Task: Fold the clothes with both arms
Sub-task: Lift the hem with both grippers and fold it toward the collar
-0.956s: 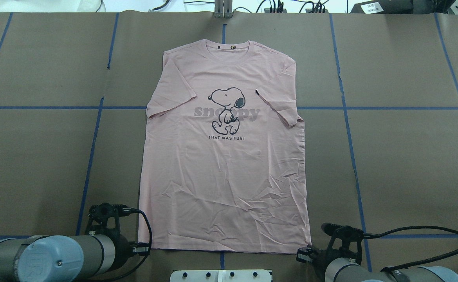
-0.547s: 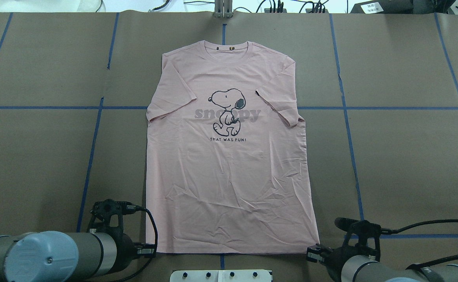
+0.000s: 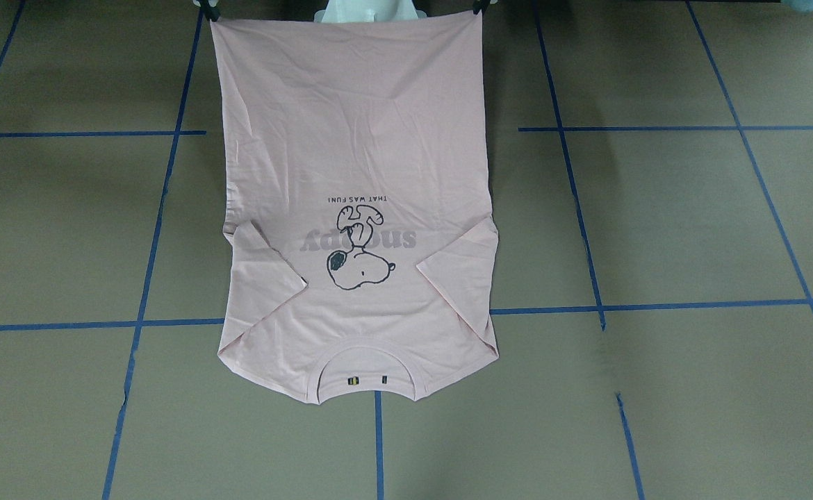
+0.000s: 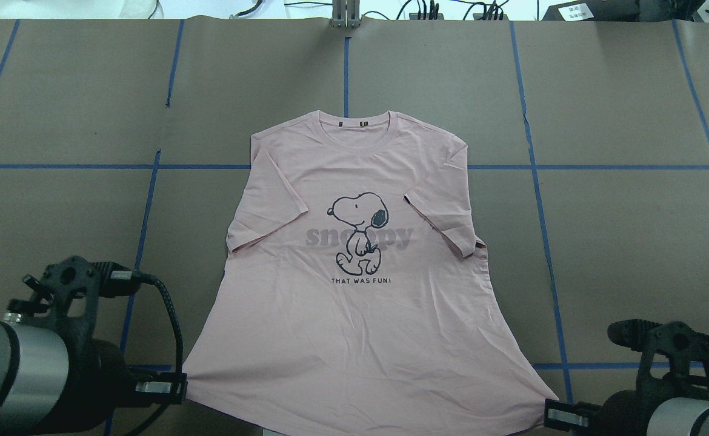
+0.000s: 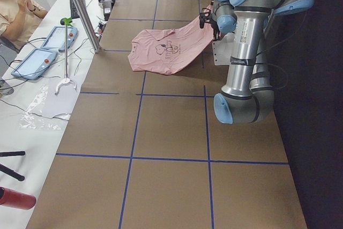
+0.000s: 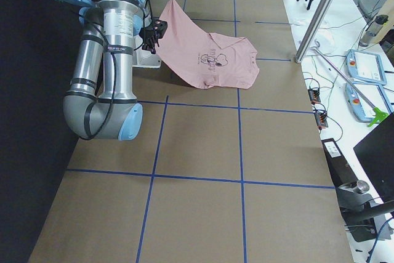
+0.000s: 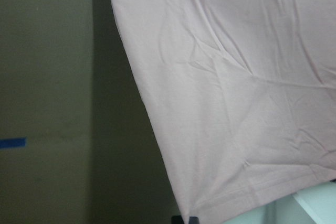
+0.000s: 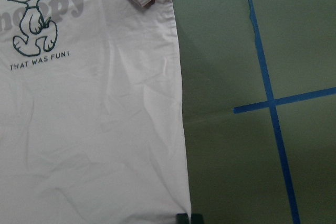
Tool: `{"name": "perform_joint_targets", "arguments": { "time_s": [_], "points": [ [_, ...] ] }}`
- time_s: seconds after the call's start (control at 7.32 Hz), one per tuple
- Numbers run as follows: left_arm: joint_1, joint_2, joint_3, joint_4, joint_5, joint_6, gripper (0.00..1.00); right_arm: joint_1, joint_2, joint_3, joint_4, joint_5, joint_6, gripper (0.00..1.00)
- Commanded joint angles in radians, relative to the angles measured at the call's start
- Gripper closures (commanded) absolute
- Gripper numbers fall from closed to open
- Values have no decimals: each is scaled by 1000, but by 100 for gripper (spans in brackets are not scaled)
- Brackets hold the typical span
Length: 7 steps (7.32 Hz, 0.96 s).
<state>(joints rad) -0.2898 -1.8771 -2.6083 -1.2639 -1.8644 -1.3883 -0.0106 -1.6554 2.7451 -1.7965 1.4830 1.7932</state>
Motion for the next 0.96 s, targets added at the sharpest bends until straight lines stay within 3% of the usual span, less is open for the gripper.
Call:
{"name": "perform_joint_targets", "arguments": {
  "time_s": [0.0,0.27,0.55,0.82],
  "points": [
    [-112,-94,80,92,-35,175,100,131,69,-8,-55,63,-113,100],
    [-268,-193,289,65,-30,323,100,332,289,-227,-95,138,-228,100],
    [-380,-204,489,-119,-30,400,100,523,469,-478,-90,195,-338,100],
    [-436,-259,685,-259,5,429,100,637,532,-653,-29,201,-427,100]
  ]
}}
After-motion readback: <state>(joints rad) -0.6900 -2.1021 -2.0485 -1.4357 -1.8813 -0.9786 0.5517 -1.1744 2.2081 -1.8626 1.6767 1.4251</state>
